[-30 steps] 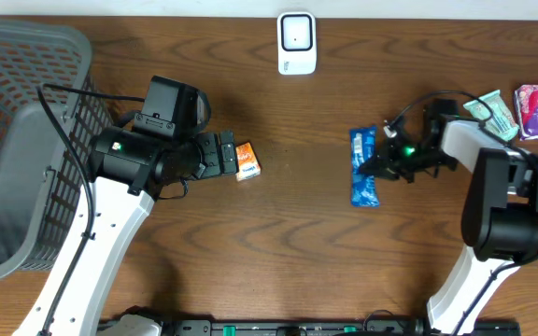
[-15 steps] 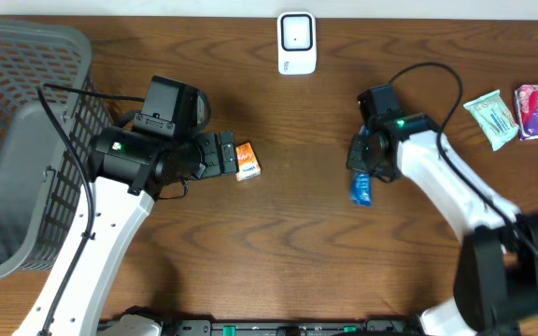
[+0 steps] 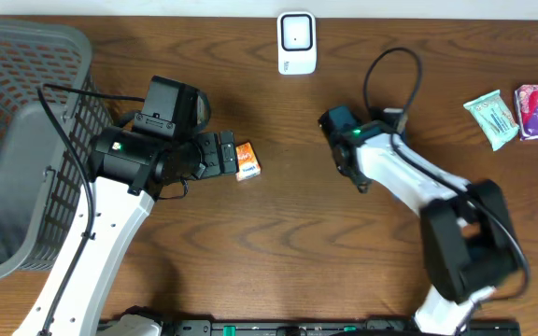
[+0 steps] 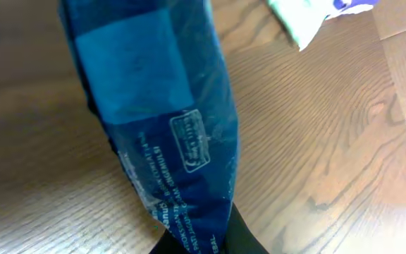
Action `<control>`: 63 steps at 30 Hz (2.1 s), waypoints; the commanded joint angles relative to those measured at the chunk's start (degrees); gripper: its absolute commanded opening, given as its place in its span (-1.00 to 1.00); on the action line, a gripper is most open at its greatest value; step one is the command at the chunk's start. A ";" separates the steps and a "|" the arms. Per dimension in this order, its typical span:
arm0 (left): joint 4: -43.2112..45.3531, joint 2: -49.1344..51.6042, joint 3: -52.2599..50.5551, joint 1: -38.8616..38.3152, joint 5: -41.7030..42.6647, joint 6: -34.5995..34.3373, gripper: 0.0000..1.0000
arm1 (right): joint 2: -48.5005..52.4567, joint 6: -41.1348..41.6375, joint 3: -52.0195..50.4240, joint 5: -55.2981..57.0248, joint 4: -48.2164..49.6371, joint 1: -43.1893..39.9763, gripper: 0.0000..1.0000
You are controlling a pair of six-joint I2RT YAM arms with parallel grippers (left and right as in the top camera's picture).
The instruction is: Scan the item barcode
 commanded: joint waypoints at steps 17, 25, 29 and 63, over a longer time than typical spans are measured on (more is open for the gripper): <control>-0.15 -0.09 0.33 0.20 -0.74 0.11 0.96 | 6.08 -5.57 33.00 -25.22 -17.11 -0.66 0.89; -0.15 -0.09 0.33 0.20 -0.74 0.11 0.96 | 6.56 -30.80 33.07 -60.87 -21.46 -17.35 0.98; -0.15 -0.09 0.33 0.20 -0.74 0.11 0.96 | 6.56 -44.44 25.86 -76.35 -20.98 -23.52 0.84; -0.15 -0.09 0.33 0.20 -0.72 0.11 0.96 | 4.57 -20.96 2.27 -88.39 18.25 -19.34 -0.97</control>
